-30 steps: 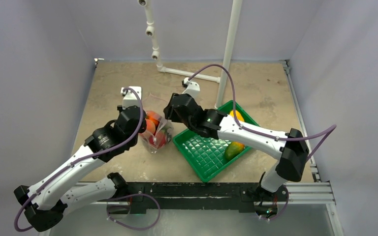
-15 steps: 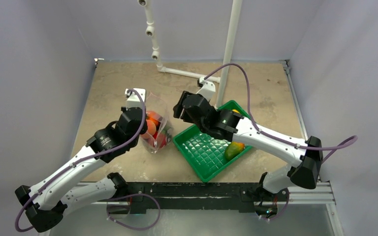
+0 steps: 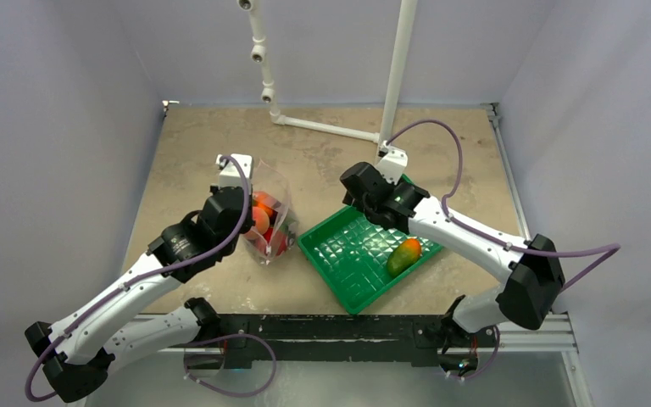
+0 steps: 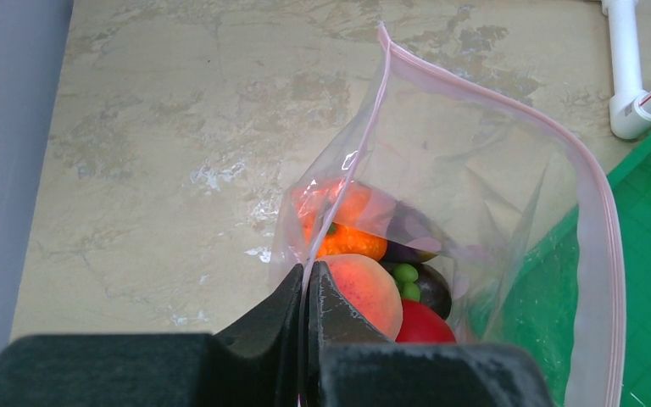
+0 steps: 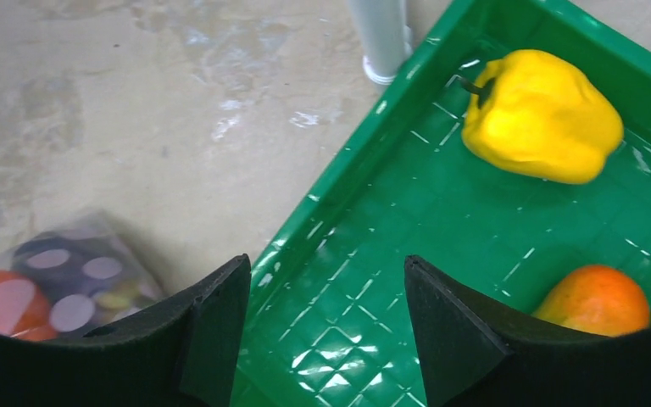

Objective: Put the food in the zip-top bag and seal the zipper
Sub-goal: Adjust the fake fruit in the bin.

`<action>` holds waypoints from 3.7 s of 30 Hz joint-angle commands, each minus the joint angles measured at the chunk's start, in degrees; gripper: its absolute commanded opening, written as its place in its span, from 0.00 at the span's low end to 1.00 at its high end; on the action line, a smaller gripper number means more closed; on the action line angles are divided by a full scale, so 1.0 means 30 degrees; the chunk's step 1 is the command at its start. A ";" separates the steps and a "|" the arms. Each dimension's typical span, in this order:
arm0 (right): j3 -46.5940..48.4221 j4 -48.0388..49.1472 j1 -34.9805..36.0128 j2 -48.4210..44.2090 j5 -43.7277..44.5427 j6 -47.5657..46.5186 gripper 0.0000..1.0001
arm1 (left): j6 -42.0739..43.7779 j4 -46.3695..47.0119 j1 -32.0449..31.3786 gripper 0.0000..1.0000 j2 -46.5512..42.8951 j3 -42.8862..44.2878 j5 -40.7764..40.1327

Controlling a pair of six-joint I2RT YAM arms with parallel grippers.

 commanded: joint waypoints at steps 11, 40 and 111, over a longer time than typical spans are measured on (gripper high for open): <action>-0.2349 -0.2740 -0.0481 -0.0612 -0.1013 0.3765 0.78 | 0.0328 0.0774 0.0113 0.00 -0.0792 -0.0136 0.0664; -0.5481 -0.5276 -0.0510 -0.0721 -0.1350 0.8046 0.80 | 0.0359 0.0939 0.0122 0.00 -0.1280 -0.0254 0.1527; -0.3627 -0.3311 -0.0861 0.0594 -0.2426 0.7528 0.84 | 0.0425 0.0967 0.0115 0.00 -0.1072 -0.0431 0.2523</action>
